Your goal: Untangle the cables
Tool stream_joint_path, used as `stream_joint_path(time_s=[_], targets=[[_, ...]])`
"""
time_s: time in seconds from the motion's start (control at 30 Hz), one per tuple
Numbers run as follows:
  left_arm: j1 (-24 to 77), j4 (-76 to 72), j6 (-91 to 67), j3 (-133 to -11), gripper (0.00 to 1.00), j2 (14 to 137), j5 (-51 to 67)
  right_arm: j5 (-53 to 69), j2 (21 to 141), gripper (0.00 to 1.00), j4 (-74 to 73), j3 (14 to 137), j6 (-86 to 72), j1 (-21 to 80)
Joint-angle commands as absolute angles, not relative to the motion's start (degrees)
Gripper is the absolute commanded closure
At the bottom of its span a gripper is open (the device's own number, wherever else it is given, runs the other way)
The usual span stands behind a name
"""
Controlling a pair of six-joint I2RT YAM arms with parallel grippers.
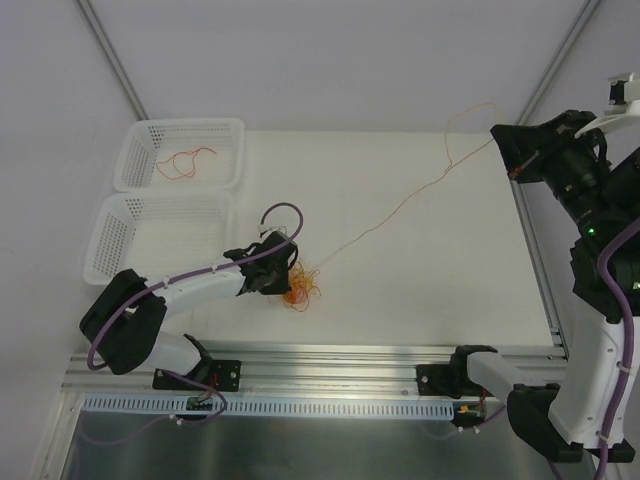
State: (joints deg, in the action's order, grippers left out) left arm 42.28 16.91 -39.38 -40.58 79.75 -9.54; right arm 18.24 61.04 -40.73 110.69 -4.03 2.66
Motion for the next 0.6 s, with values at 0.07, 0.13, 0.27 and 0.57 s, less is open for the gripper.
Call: stream_joint_path(time_s=[0.07,0.13,0.27,0.57], targets=[[40.8,19.3,-42.3,-41.1,1.0,81.3,-11.7,10.4,60.4,1.0,-32.1,117.7,-4.2,1.9],[40.0,20.0,-43.5,-40.8,1.0,81.9,-11.8,7.0,61.1,0.99,-31.5,121.2,-3.8,1.9],[38.8,20.8,-44.6,-40.3,1.0,82.1,-11.8,3.9,61.1,0.99,-28.7,122.6,-3.7,1.9],[38.9,21.4,-40.5,-44.2,0.7,77.7,-8.7,12.9,57.2,0.99,-30.8,109.0,-7.1,1.9]])
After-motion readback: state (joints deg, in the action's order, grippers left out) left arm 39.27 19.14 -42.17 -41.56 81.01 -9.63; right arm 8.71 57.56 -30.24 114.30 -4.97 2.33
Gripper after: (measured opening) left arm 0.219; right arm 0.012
